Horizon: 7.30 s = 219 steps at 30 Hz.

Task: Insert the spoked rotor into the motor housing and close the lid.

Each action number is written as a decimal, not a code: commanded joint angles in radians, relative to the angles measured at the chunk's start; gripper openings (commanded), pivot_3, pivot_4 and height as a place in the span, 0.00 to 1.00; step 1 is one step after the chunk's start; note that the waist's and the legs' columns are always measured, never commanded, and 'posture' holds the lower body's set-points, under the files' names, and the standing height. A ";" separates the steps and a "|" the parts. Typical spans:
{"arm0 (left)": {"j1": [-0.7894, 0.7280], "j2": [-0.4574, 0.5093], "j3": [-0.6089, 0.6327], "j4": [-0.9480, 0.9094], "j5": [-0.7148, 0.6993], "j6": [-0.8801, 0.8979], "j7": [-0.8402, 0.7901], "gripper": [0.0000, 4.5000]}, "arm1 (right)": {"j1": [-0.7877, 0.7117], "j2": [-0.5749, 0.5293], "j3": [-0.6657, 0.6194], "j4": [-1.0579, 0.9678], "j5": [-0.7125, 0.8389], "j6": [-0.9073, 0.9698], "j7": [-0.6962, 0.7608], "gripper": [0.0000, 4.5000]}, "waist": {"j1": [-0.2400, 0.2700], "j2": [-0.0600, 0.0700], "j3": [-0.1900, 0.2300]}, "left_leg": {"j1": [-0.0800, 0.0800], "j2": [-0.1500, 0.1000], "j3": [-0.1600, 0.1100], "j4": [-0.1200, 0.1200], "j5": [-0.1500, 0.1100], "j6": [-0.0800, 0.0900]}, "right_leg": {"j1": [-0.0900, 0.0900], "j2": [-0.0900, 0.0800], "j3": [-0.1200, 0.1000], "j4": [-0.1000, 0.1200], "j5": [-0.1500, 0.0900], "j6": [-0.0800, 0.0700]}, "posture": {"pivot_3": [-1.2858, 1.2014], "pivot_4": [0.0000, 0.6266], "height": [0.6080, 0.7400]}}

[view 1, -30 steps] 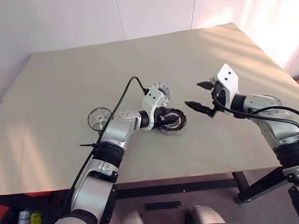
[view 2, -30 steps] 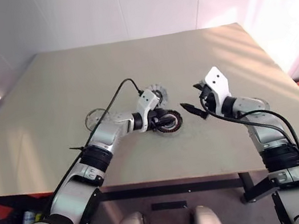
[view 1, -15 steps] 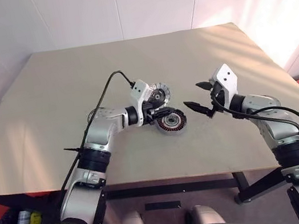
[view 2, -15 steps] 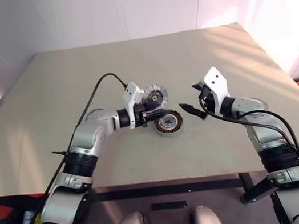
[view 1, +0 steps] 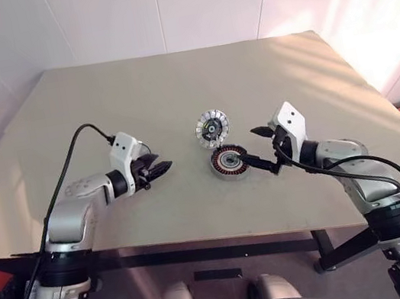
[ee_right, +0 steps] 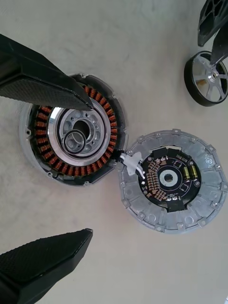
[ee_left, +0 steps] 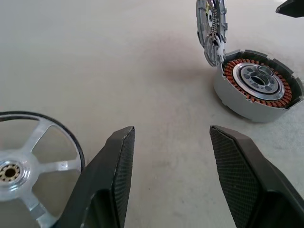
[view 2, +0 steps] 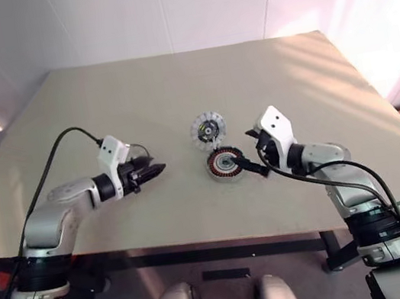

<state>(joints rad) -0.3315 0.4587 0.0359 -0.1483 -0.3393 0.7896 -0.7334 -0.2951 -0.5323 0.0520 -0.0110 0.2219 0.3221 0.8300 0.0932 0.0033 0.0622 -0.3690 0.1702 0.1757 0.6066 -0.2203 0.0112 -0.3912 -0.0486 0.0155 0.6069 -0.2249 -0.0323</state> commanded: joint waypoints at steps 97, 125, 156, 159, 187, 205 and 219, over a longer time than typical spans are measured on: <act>0.030 0.005 0.000 -0.047 -0.050 -0.046 0.136 0.60 | -0.199 -0.063 0.167 0.052 -0.230 0.033 0.070 0.03 | 0.001 0.000 0.000 | 0.001 0.000 0.000 0.000 0.004 -0.005 | 0.000 0.000 0.000 0.004 0.000 0.000 | 0.52 0.00 1.00; 0.026 0.018 0.007 -0.040 -0.039 -0.052 0.136 0.60 | -0.157 -0.051 0.203 0.037 -0.241 0.028 0.068 0.03 | 0.000 0.000 0.000 | 0.002 0.000 -0.001 0.000 0.005 -0.004 | 0.000 0.000 -0.001 0.006 0.000 0.000 | 0.52 0.00 1.00; 0.023 0.016 0.005 -0.034 -0.033 -0.065 0.139 0.60 | -0.211 0.006 0.207 0.028 -0.229 0.017 0.036 0.03 | 0.000 0.000 0.000 | 0.002 0.000 -0.001 0.000 0.006 -0.006 | 0.000 0.000 -0.001 0.008 0.000 0.000 | 0.52 0.00 1.00; 0.023 0.017 0.006 -0.033 -0.033 -0.066 0.138 0.60 | -0.199 0.007 0.212 0.037 -0.233 0.015 0.038 0.03 | 0.000 0.000 0.000 | 0.002 0.000 -0.001 0.000 0.006 -0.006 | 0.000 0.000 -0.001 0.008 0.000 0.000 | 0.52 0.00 1.00; 0.022 0.031 0.008 -0.025 -0.027 -0.073 0.136 0.60 | -0.167 0.033 0.216 0.099 -0.243 -0.009 0.031 0.03 | -0.001 -0.001 0.000 | 0.003 0.000 -0.001 0.000 0.007 -0.006 | 0.000 0.000 -0.001 0.008 0.000 0.000 | 0.52 0.00 1.00; 0.026 0.032 0.007 -0.027 -0.029 -0.076 0.127 0.60 | -0.175 0.036 0.200 0.090 -0.227 0.011 0.029 0.03 | 0.000 -0.001 0.000 | 0.002 0.000 -0.001 0.000 0.007 -0.006 | 0.000 0.000 -0.001 0.008 0.000 0.000 | 0.52 0.00 1.00; 0.028 0.038 0.004 -0.033 -0.032 -0.071 0.127 0.60 | -0.175 0.054 0.182 0.132 -0.221 -0.025 0.010 0.03 | -0.002 -0.001 -0.001 | 0.005 0.000 -0.001 0.000 0.008 -0.008 | 0.001 0.000 -0.001 0.008 0.000 0.000 | 0.52 0.00 1.00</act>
<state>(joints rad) -0.2908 0.4870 0.0315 -0.1584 -0.3696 0.7364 -0.6022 -0.4472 -0.4767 0.2583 0.1446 -0.0080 0.2969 0.8464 0.0914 0.0019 0.0614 -0.3645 0.1703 0.1746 0.6068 -0.2127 0.0035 -0.3904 -0.0483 0.0148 0.6153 -0.2248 -0.0325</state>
